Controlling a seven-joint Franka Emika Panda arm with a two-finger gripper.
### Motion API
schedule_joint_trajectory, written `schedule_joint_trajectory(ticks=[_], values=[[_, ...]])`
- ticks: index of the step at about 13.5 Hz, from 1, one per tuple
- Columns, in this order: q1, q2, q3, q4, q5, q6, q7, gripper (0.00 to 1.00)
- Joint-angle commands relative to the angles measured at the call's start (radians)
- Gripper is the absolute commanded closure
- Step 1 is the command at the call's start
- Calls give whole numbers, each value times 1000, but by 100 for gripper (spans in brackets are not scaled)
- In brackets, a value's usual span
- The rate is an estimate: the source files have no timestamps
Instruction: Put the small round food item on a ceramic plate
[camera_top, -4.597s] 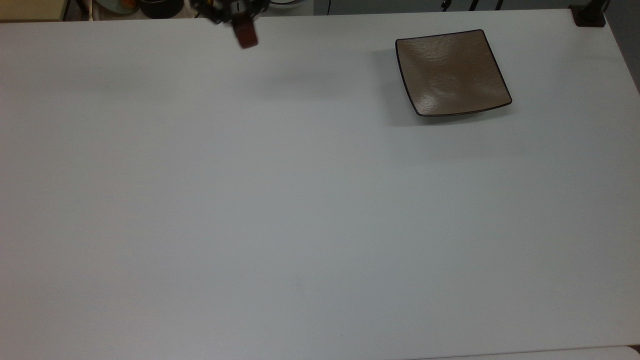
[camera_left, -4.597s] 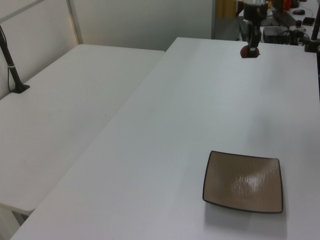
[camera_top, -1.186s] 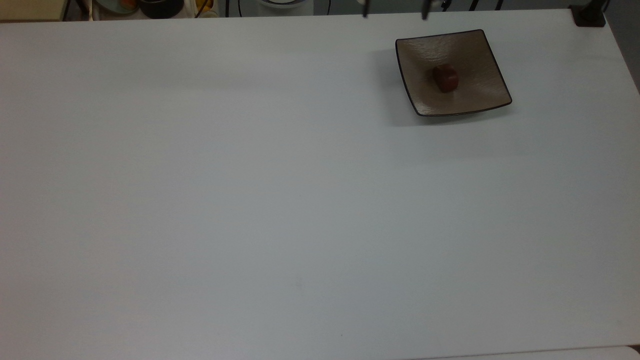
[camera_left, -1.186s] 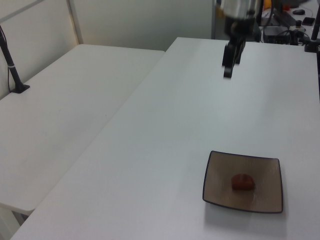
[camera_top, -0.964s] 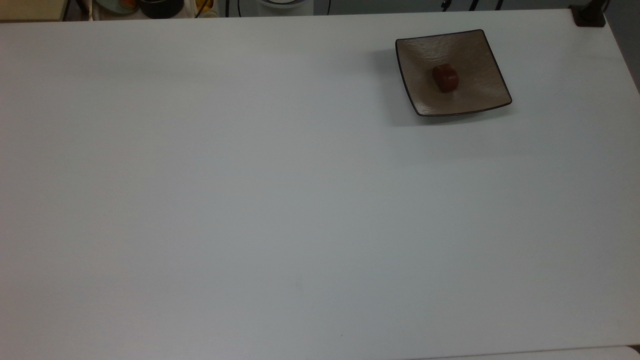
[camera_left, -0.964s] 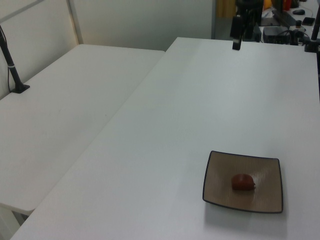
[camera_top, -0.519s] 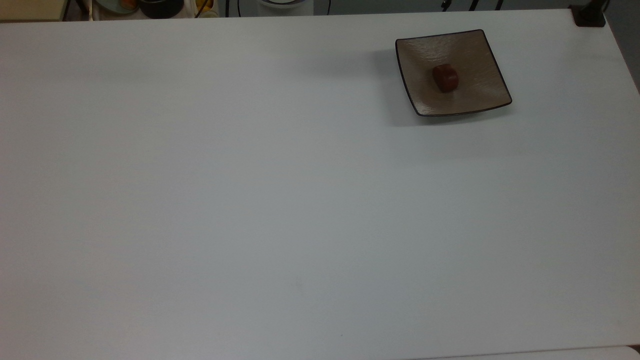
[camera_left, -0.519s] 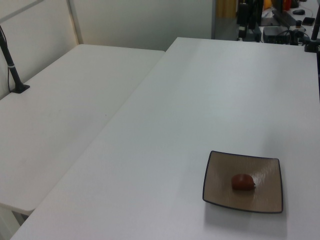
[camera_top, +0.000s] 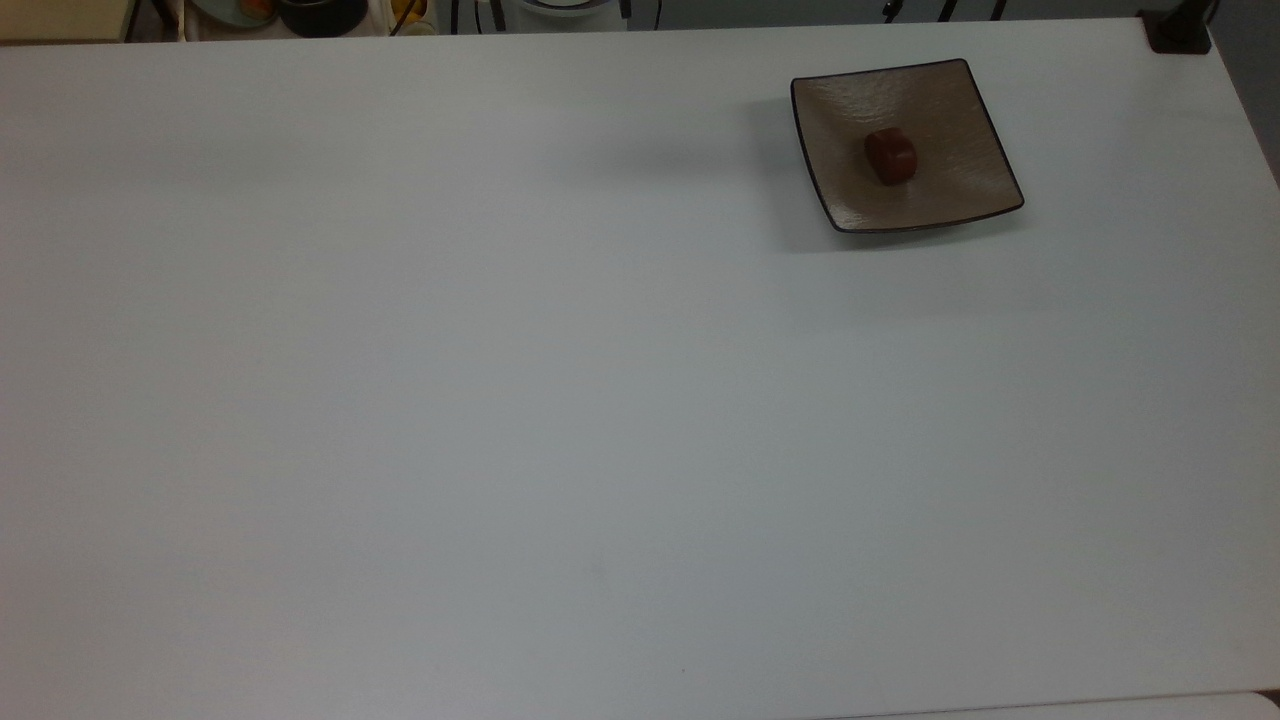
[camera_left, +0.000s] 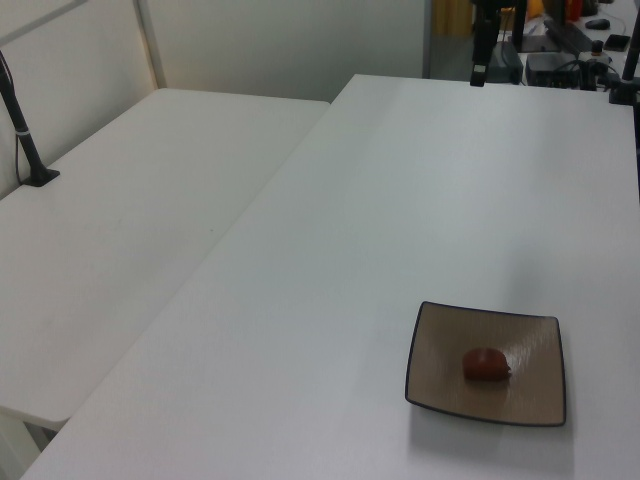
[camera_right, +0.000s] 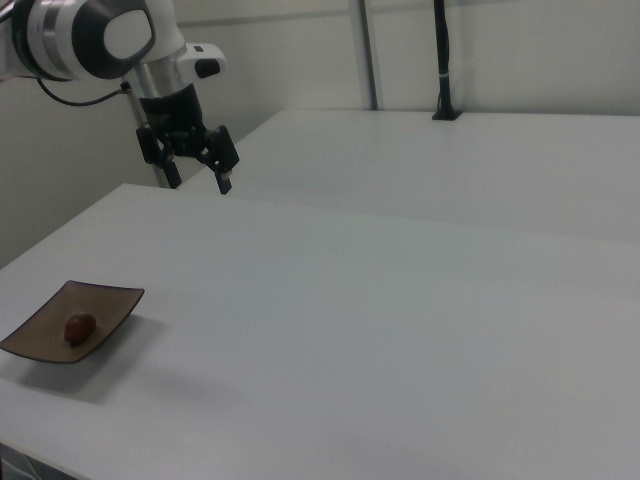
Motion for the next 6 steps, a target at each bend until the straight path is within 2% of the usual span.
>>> schedule_joint_trajectory(ticks=[1, 2, 3, 6], values=[[-33, -6, 41, -24, 19, 36, -28, 0], [-45, -6, 48, -24, 22, 36, -35, 0], [-71, -6, 77, -24, 31, 36, -40, 0], [-73, -6, 84, -23, 31, 33, -35, 0]])
